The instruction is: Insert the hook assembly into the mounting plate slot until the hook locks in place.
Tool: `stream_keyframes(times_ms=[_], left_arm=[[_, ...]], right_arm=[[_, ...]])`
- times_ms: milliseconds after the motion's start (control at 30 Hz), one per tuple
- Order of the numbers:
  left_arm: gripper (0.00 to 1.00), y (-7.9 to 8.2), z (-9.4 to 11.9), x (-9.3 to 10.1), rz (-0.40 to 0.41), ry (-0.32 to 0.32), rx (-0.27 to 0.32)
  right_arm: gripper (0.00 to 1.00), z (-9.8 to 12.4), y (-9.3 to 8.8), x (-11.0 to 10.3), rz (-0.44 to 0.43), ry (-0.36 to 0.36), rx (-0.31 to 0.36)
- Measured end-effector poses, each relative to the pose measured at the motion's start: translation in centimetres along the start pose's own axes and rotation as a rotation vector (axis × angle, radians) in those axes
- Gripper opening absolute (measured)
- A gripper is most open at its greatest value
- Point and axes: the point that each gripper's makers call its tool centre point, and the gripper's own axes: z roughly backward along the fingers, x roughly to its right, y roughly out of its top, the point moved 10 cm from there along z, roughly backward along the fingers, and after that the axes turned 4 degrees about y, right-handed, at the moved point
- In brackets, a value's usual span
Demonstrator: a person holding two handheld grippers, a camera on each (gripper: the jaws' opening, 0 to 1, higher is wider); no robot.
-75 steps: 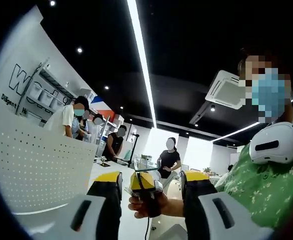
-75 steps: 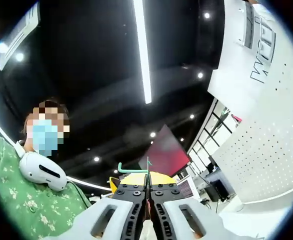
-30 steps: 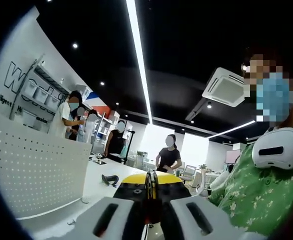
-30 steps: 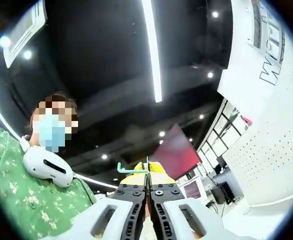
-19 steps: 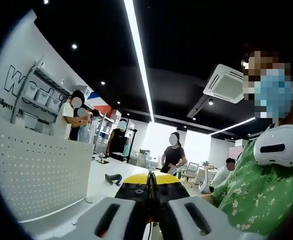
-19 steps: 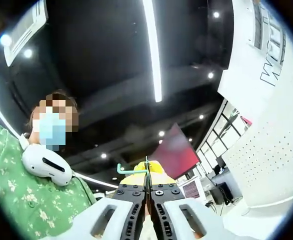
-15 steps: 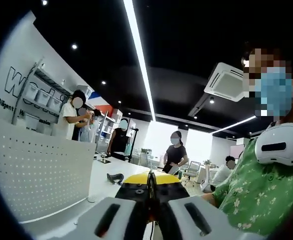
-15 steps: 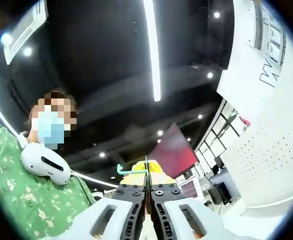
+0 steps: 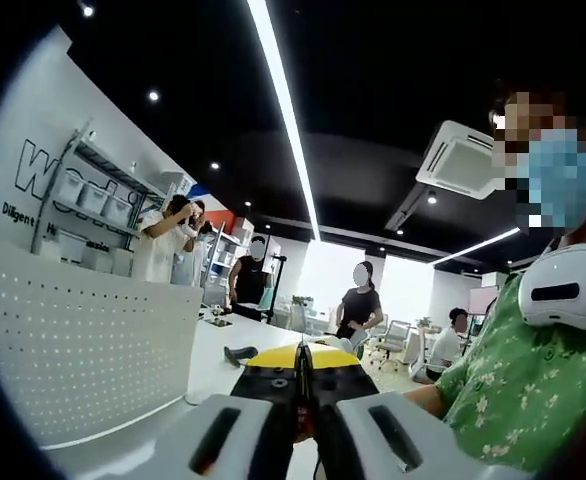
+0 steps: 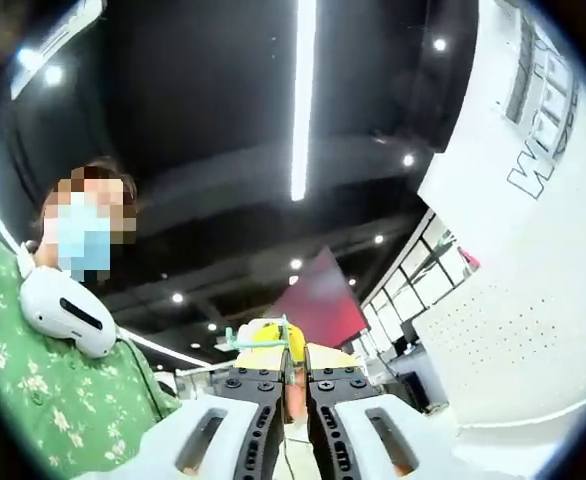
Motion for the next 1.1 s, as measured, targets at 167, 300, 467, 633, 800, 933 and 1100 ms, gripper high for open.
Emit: stream_keyframes(times_ms=[167, 300, 467, 633, 800, 933, 1100], left_arm=[[0.02, 0.1, -0.1, -0.1, -0.004, 0.003, 0.000], [0.02, 0.2, -0.1, -0.1, -0.014, 0.009, -0.004], [0.02, 0.3, 0.1, -0.2, -0.017, 0.021, -0.004], [0.02, 0.4, 0.3, -0.5, -0.018, 0.039, -0.008], [0.02, 0.5, 0.4, -0.6, -0.040, 0.066, -0.021], [0.02, 0.5, 0.4, -0.8, -0.050, 0.083, -0.029], [0.02, 0.4, 0.4, -1.2, -0.053, 0.118, -0.044]], right_arm=[[0.07, 0.0, 0.5, -0.2, 0.089, -0.053, -0.032], [0.08, 0.0, 0.6, -0.4, 0.121, -0.074, -0.045], [0.09, -0.1, 0.7, -0.4, 0.167, -0.109, -0.064], [0.10, 0.1, 0.9, -0.2, 0.219, -0.157, -0.083], [0.10, 0.4, 1.3, -0.1, 0.241, -0.187, -0.084], [0.10, 0.6, 1.8, -0.4, 0.263, -0.210, -0.082], [0.11, 0.7, 1.9, -0.8, 0.323, -0.259, -0.137]])
